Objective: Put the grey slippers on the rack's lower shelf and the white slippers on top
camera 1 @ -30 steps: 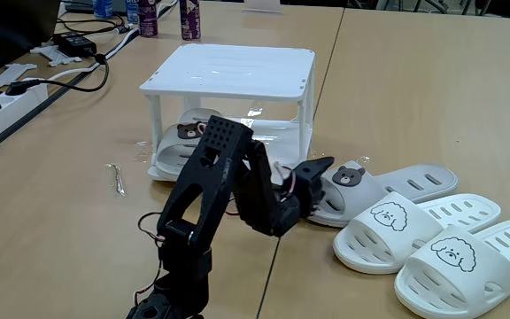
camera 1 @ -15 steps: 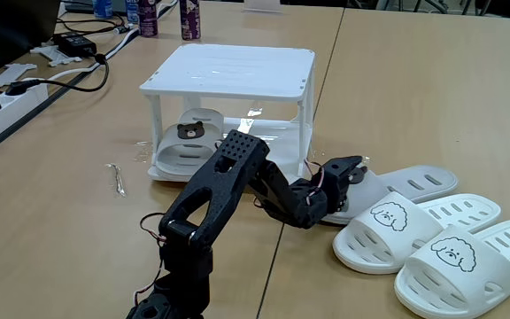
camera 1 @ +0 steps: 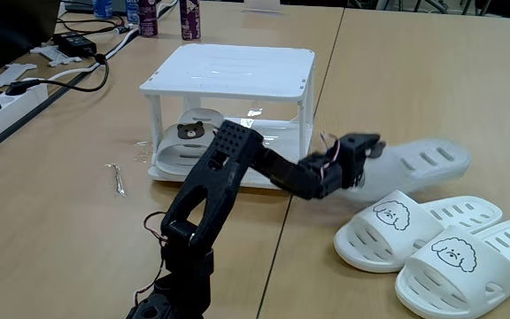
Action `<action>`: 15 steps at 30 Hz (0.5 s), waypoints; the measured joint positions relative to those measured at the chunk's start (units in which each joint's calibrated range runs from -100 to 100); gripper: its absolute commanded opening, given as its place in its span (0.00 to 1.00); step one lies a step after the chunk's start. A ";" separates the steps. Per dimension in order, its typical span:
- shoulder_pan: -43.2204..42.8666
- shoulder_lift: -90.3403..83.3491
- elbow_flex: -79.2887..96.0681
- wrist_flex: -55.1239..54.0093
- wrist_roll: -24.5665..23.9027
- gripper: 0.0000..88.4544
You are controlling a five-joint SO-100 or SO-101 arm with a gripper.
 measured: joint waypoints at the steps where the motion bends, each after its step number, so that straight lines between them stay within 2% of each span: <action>1: 0.45 -3.13 2.16 0.09 0.00 0.01; 15: 2.32 -61.03 61.64 0.09 0.00 0.01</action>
